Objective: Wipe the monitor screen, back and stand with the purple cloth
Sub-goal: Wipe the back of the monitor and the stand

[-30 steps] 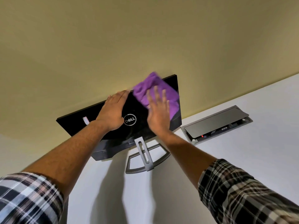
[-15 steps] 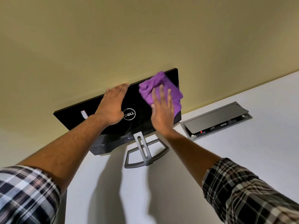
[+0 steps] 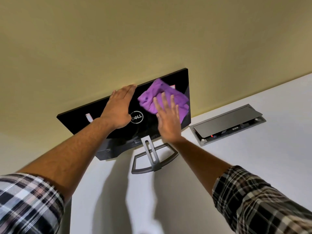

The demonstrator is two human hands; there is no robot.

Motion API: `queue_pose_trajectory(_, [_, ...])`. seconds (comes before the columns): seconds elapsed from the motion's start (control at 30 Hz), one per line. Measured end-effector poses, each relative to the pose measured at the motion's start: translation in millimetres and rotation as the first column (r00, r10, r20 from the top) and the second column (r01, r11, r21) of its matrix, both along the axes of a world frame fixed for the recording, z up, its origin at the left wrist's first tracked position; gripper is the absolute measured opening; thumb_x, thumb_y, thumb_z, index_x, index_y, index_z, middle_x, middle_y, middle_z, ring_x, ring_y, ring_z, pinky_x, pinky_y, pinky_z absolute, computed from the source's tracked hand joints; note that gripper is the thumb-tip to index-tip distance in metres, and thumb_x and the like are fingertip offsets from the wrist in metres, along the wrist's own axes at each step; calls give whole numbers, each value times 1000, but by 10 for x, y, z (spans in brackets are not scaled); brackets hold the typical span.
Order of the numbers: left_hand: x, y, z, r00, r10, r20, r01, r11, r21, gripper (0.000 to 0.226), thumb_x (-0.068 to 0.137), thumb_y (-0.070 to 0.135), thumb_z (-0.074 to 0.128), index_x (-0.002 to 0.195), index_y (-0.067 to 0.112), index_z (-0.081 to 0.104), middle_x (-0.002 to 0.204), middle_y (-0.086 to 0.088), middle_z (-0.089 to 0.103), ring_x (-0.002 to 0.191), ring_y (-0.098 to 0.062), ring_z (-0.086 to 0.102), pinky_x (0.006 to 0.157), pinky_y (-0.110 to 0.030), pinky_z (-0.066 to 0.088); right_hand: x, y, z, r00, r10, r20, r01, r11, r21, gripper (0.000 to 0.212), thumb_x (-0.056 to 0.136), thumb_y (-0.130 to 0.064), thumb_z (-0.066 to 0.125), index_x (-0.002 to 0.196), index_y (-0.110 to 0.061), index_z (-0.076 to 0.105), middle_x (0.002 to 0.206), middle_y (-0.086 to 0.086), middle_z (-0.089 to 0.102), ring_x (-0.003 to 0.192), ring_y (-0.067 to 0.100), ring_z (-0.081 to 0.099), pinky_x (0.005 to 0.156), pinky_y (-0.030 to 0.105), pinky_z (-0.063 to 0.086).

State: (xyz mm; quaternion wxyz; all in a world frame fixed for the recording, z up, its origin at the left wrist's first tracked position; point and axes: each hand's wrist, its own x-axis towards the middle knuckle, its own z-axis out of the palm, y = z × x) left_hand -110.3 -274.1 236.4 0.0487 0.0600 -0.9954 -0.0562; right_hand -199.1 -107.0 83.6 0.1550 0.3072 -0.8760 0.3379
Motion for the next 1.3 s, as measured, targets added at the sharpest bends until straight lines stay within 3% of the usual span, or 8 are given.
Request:
queue_pose_trajectory(0.2, [8,-4,-4,1000,5,-1,-5,1000,23,112,69,-6,62,162,23,7,167,-2,13,153,-21,10,126,-40,-1,-437,56,222,894,-246,374,359,893,-272,60,112,-18,36,167,-21,13,176,5,-4,161,35,-4,127,56,24])
queue_pose_trajectory(0.3, [1,-13,-17,1000,9,0,-9,1000,26,112,68,-5,62,162,22,8,167,-3,14,153,-22,11,126,-40,0,1,-126,107,953,-193,235,247,942,-227,62,109,-19,34,166,-29,13,175,0,-7,161,35,-8,129,60,15])
queue_pose_trajectory(0.47, [-14,-32,-36,1000,-18,-6,18,1000,20,108,69,-1,66,161,17,12,166,-8,19,152,-26,15,126,-48,7,422,-83,-246,994,112,7,-112,994,14,68,107,-14,40,166,-38,15,175,-10,-9,161,29,-12,128,62,10])
queue_pose_trajectory(0.57, [-4,-28,-38,1000,-6,-7,6,1000,13,113,66,-5,63,161,21,9,167,-4,16,153,-23,13,126,-45,4,35,60,-136,997,-65,38,68,994,-84,68,108,-17,42,166,-32,12,175,-4,-10,162,32,-8,128,61,15])
queue_pose_trajectory(0.73, [13,-15,-28,1000,1,-14,-1,1000,17,113,67,-6,63,161,22,7,167,-3,14,153,-21,11,126,-42,1,-527,84,221,897,-330,293,391,902,-184,67,106,-14,44,166,-18,14,176,9,2,162,34,1,126,54,28])
queue_pose_trajectory(1.0, [-10,-28,-55,1000,-15,-23,15,1000,-2,112,64,-4,65,161,18,13,165,-7,20,151,-26,17,125,-46,6,363,-127,-128,998,48,-43,-47,999,23,103,86,16,46,166,-34,5,175,-5,-7,162,29,-10,127,60,0])
queue_pose_trajectory(1.2, [-6,-21,-59,1000,-1,-2,1,1000,-14,114,66,-4,65,161,22,8,166,-4,16,153,-23,13,126,-44,2,-249,-115,289,942,-261,212,296,943,-154,77,103,-8,48,167,-26,9,176,2,-8,161,34,-10,126,66,15])
queue_pose_trajectory(1.3, [-10,-38,-70,1000,-8,-10,8,999,-32,116,64,-3,66,161,21,9,165,-5,18,152,-25,16,125,-45,4,-317,-197,440,975,-212,68,219,967,-128,75,104,-16,46,168,-29,7,173,-6,-14,161,33,-11,127,64,8])
